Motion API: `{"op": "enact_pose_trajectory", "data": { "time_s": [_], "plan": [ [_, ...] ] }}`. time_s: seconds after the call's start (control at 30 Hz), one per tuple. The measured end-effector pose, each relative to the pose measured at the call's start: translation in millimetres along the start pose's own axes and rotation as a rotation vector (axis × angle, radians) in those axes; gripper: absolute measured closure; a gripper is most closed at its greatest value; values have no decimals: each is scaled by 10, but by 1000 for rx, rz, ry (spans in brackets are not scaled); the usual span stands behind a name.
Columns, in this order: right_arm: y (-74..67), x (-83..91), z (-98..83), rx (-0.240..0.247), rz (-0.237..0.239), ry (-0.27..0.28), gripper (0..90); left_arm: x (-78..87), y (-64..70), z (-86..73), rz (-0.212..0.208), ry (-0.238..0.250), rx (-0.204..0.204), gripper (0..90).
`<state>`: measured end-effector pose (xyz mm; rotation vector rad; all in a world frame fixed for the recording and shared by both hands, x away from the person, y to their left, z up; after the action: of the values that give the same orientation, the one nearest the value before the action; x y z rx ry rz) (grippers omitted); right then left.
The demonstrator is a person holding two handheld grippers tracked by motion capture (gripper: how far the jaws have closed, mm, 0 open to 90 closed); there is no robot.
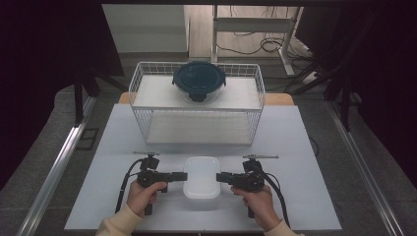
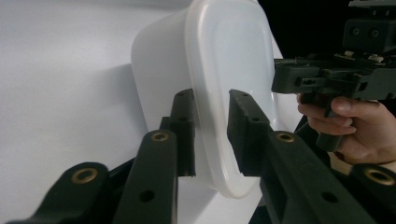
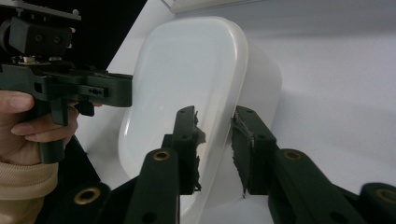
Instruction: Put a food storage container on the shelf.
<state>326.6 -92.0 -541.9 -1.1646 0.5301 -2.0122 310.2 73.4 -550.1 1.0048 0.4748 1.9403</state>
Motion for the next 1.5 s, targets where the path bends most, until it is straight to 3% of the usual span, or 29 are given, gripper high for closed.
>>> {"op": "enact_pose_trajectory", "data": {
  "time_s": [0.37,0.57,0.9,1.13,1.5],
  "plan": [
    [-97,88,43,108,-36,37,784,29,48,18,19,21,-26,772],
    [-123,114,64,121,-20,50,787,75,103,51,24,34,-53,772],
    [-310,255,157,176,3,100,790,241,310,184,50,80,-142,774],
    [-423,347,217,207,5,122,792,319,411,254,56,100,-172,775],
    [-696,439,478,268,36,169,792,583,562,578,79,144,-234,774]
  ]
}}
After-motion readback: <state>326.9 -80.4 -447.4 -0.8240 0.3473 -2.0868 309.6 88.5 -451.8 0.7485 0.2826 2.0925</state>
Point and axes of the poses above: each handheld gripper's, and its own axes: x roughly backward along the jaws, z roughly out of its top, y roughly to its right, the point moved 10 cm from there along -x, roughly forward along the jaws, and after that the axes turned 8 degrees about -x, right-handed, at the moved point
